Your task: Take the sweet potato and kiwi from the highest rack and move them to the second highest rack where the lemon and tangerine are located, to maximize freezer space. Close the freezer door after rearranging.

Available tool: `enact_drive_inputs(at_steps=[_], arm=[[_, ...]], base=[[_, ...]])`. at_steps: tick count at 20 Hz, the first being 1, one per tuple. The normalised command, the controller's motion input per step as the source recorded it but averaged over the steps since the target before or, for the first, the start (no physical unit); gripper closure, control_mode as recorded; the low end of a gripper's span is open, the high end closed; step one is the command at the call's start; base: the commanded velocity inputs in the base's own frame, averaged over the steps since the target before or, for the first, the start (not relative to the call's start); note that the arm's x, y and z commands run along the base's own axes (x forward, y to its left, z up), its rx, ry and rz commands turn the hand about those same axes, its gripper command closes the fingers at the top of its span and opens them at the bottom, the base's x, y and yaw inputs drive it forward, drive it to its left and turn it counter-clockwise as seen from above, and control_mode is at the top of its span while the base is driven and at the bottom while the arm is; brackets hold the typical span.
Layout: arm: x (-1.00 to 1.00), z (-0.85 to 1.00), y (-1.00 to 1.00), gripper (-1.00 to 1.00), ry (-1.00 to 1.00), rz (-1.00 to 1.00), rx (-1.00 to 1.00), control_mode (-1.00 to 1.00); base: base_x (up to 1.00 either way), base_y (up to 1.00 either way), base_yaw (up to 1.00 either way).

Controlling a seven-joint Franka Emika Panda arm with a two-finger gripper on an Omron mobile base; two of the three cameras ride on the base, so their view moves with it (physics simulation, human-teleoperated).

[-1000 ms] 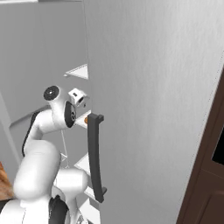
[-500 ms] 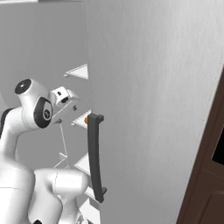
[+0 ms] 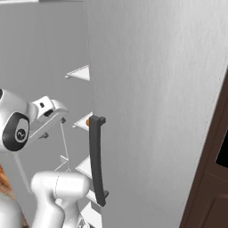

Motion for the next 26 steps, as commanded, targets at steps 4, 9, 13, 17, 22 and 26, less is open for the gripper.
enact_drive_inputs(at_steps=[4, 9, 13, 17, 22, 26], arm=[[-0.84, 0.20, 0.00, -1.00, 0.00, 0.00, 0.00, -1.00], [-0.55, 0.03, 0.00, -1.00, -0.01, 0.00, 0.00, -1.00], [-0.59, 0.00, -0.01, -1.00, -0.15, 0.00, 0.03, -1.00], [-0.21, 0.00, -0.01, -1.00, -0.08, 0.00, 0.02, 1.00], [0.00, 0.00, 0.00, -1.00, 0.00, 0.00, 0.00, 1.00], [0.00, 0.00, 0.00, -1.00, 0.00, 0.00, 0.00, 1.00]], base=[[0.00, 0.00, 0.00], [0.00, 0.00, 0.00], [0.00, 0.00, 0.00], [-0.73, 0.00, 0.00], [-0.86, 0.18, 0.00], [-0.54, 0.51, 0.00]])
